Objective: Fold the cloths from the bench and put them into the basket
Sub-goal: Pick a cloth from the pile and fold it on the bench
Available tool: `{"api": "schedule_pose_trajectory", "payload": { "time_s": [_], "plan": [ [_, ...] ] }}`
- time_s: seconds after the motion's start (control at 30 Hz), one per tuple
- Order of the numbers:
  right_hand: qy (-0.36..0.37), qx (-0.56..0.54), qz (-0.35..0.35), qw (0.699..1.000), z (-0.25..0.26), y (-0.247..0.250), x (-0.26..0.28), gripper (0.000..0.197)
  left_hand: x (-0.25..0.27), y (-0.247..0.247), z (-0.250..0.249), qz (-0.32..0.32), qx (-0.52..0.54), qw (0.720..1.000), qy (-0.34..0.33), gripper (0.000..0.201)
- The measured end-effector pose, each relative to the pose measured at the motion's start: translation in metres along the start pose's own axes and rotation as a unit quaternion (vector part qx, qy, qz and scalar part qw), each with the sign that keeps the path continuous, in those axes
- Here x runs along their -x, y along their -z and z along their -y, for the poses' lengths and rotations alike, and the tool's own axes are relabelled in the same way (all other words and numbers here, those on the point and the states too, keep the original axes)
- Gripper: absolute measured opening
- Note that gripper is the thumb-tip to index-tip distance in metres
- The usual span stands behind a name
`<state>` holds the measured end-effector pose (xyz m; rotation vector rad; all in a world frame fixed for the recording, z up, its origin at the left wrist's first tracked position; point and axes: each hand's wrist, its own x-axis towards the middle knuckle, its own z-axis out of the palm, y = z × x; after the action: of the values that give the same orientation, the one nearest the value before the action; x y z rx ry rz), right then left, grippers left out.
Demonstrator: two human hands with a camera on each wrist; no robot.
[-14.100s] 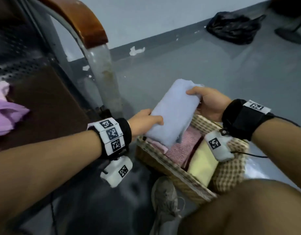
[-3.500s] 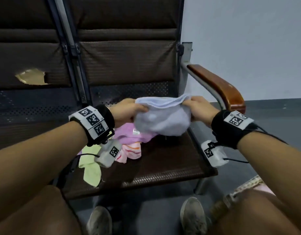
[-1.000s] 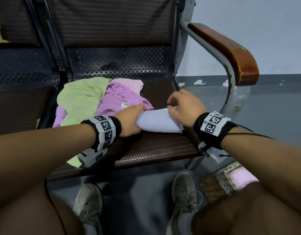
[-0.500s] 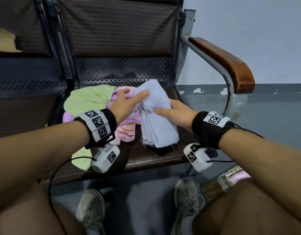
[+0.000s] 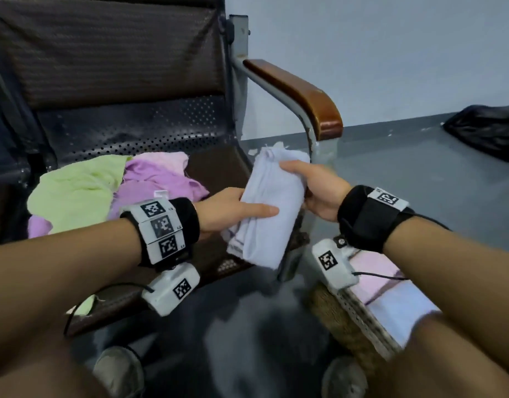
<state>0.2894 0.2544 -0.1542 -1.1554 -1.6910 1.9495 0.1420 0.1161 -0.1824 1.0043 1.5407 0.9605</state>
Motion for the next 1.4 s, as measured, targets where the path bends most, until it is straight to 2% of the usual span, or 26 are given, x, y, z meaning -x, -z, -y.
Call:
{"api": "schedule_pose_trajectory", "payload": {
  "time_s": [0.13, 0.2, 0.33, 0.43, 0.53, 0.6, 0.7, 0.77, 0.87, 1.07, 1.23, 1.33, 1.4],
  "plan": [
    [-0.047, -0.015, -0.026, 0.998, -0.027, 0.099, 0.027, 0.042, -0.036, -0.080, -0.013, 0.142, -0.001, 0.989, 0.039, 0.035],
    [-0.068, -0.025, -0.064, 0.995, -0.043, 0.150, 0.044, 0.043, -0.056, -0.129, -0.020, 0.182, 0.002, 0.983, 0.036, 0.030],
    [-0.083, -0.083, -0.192, 0.974, -0.090, 0.242, 0.083, 0.044, -0.104, -0.224, -0.029, 0.164, -0.039, 0.985, 0.035, 0.032],
    [-0.117, -0.104, -0.308, 0.938, -0.142, 0.297, 0.113, 0.037, -0.128, -0.291, -0.025, 0.181, -0.084, 0.977, 0.071, 0.023],
    [-0.186, -0.113, -0.358, 0.908, -0.195, 0.332, 0.135, 0.019, -0.140, -0.349, -0.007, 0.208, -0.106, 0.962, 0.142, 0.034],
    [-0.216, -0.136, -0.362, 0.897, -0.226, 0.345, 0.142, 0.008, -0.145, -0.380, 0.010, 0.235, -0.125, 0.948, 0.172, 0.032],
    [-0.264, -0.134, -0.380, 0.876, -0.271, 0.351, 0.139, 0.017, -0.152, -0.415, 0.040, 0.285, -0.190, 0.922, 0.178, 0.029],
    [-0.287, -0.100, -0.404, 0.862, -0.294, 0.350, 0.134, 0.019, -0.154, -0.426, 0.056, 0.270, -0.245, 0.914, 0.177, 0.034],
    [-0.299, -0.066, -0.410, 0.859, -0.317, 0.350, 0.122, 0.017, -0.158, -0.432, 0.068, 0.248, -0.325, 0.898, 0.164, 0.038],
    [-0.315, -0.016, -0.386, 0.867, -0.314, 0.352, 0.117, 0.016, -0.166, -0.430, 0.064, 0.254, -0.342, 0.885, 0.187, 0.050],
    [-0.323, 0.102, -0.320, 0.885, -0.261, 0.353, 0.118, 0.025, -0.166, -0.411, 0.042, 0.250, -0.272, 0.911, 0.182, 0.038],
    [-0.306, 0.210, -0.278, 0.886, -0.216, 0.340, 0.112, 0.022, -0.168, -0.378, 0.019, 0.211, -0.214, 0.937, 0.176, 0.033],
    [-0.274, 0.233, -0.243, 0.901, -0.185, 0.324, 0.101, 0.023, -0.168, -0.346, -0.002, 0.178, -0.172, 0.956, 0.158, 0.026]
  ]
}}
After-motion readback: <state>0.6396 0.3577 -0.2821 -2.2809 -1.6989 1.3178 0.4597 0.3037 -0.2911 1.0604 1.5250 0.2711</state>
